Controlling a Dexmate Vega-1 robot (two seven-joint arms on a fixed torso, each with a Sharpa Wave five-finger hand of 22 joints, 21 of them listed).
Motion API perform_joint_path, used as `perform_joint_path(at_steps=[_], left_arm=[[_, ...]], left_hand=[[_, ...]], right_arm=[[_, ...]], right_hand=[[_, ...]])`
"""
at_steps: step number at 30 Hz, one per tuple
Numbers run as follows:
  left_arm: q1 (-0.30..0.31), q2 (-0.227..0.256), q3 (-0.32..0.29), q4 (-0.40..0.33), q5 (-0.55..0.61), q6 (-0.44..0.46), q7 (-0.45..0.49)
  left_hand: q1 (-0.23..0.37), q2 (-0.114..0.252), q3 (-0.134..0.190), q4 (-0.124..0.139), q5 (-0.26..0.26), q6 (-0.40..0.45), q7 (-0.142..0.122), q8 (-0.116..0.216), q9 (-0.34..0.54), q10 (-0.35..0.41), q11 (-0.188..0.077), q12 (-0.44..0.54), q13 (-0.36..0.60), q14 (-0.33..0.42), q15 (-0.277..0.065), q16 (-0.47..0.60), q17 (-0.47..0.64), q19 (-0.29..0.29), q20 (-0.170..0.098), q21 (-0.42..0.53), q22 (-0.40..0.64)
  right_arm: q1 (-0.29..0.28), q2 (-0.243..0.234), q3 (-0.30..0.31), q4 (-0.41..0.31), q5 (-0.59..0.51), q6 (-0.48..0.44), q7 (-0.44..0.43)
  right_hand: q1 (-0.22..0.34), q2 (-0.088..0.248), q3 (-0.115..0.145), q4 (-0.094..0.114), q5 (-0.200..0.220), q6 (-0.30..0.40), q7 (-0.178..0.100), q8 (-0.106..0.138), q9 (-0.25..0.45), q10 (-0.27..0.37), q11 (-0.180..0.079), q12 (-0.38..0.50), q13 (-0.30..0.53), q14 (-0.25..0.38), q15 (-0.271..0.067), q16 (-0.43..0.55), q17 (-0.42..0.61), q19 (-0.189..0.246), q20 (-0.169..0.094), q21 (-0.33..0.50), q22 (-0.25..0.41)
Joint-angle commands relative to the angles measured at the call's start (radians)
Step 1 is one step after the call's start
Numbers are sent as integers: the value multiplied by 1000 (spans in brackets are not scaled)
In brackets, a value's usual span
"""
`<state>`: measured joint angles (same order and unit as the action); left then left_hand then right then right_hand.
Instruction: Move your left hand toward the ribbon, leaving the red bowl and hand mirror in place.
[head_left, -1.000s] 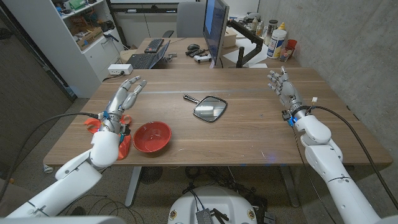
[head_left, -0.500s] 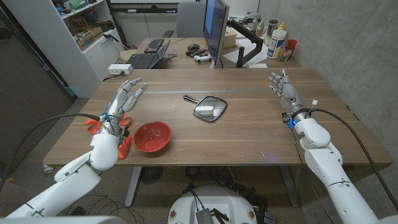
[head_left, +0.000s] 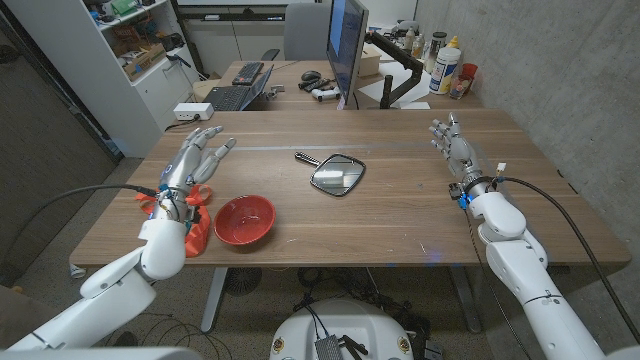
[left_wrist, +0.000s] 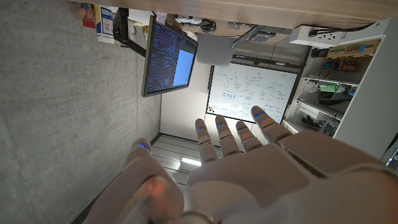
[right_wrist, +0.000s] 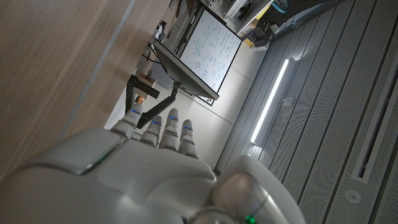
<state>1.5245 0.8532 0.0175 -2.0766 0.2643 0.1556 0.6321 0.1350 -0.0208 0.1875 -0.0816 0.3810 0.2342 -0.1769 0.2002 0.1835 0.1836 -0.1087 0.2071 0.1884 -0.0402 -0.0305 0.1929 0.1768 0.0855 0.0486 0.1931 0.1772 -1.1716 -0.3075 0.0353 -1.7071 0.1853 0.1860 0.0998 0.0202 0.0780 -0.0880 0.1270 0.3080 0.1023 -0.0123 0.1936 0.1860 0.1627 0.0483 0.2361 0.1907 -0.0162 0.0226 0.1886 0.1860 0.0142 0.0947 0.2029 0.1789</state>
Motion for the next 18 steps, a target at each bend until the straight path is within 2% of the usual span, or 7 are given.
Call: perform_joint_path(at_steps=[1, 15, 17, 18], left_arm=[[15, -26, -17, 26, 4, -8, 16], [46, -40, -42, 38, -12, -10, 14], [48, -47, -40, 39, -13, -6, 17], [50, -49, -40, 38, -15, -3, 16]], left_hand=[[13, 4, 3, -8, 1, 8, -2, 7, 3, 6, -1, 2, 2, 6, -36, 1, 3, 8, -1, 7, 1], [19, 7, 5, -12, 0, 8, 0, 5, 3, 5, 1, 0, 2, 6, -32, 0, 4, 3, 3, 5, 2], [19, 7, 5, -12, 0, 8, 1, 5, 3, 5, 3, 0, 2, 5, -31, -1, 4, 3, 4, 5, 2], [19, 7, 5, -12, 0, 8, 1, 5, 3, 5, 3, 0, 2, 6, -31, -1, 4, 3, 3, 5, 2]], right_arm=[[-6, 8, -15, -17, -21, -19, -27], [1, 5, -25, -11, -35, -33, -33], [3, 6, -28, -7, -39, -32, -37], [5, 5, -29, -5, -38, -30, -36]], right_hand=[[2, 23, -1, 8, 10, 9, 0, 3, 3, 12, 2, 4, 3, -8, 2, -1, 3, -15, 3, -3, 6], [4, 26, 0, 7, 12, 14, -1, 4, 3, 14, 3, 4, 3, -9, -18, -1, 3, -14, -1, -2, 6], [5, 26, 0, 7, 12, 16, -1, 4, 3, 14, 4, 5, 3, -11, -31, -2, 2, -13, -11, -1, 6], [7, 27, 0, 7, 12, 22, 3, 6, 3, 15, 0, 4, 2, -10, -44, -1, 2, -9, -24, 0, 5]])
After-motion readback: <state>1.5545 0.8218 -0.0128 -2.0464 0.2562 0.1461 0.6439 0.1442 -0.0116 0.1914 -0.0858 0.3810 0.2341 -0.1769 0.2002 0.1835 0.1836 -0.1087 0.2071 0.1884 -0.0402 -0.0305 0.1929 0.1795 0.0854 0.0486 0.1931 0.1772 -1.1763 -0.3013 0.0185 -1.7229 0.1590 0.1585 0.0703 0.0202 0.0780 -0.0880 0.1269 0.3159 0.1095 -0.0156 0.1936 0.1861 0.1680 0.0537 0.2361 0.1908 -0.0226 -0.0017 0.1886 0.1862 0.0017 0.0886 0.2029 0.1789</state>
